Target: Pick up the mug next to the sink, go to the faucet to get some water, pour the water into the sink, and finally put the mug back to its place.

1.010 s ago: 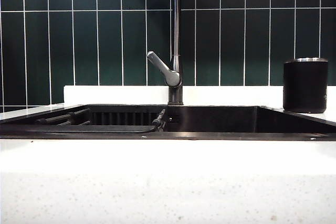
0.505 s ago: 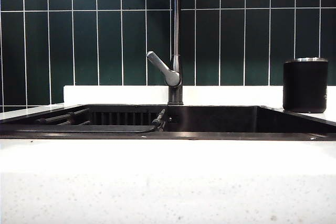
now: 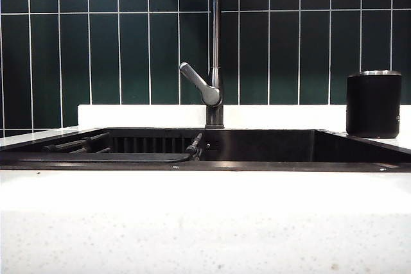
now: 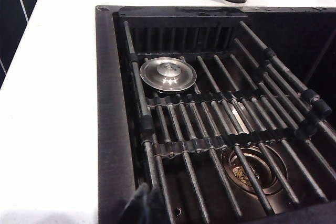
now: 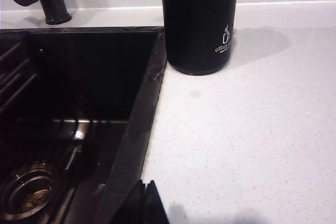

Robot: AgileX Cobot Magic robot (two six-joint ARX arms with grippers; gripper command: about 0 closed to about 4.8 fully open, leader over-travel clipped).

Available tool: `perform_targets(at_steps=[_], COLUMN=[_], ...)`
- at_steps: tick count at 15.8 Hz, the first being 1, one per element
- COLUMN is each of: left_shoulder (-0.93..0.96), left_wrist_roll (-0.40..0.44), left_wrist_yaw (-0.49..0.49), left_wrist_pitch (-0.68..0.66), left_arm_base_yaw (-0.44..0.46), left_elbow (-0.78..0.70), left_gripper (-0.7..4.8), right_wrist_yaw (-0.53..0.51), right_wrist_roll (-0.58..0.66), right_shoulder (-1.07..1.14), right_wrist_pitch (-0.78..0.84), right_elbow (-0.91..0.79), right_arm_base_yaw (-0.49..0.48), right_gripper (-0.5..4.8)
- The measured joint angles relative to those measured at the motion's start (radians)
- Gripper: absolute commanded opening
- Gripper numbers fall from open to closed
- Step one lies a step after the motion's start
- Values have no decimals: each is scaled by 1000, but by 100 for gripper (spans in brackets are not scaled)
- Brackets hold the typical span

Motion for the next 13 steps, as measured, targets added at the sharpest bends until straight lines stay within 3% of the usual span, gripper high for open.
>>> perform_targets(at_steps=[8,13], left_shoulder=[-27,-272], left_wrist_roll=[1,122], left_wrist_yaw=[-7,-6], left_wrist_pitch=[-13,-97], left_arm_base_yaw=[0,0], left_elbow=[0,0], left_gripper=[-6,-6], right_wrist_yaw=[0,0], right_wrist_roll=[0,0], right_shoulder=[0,0], right_wrist_pitch=[0,0], right_elbow=[0,0], right_arm_base_yaw=[0,0], right_gripper=[-1,-1])
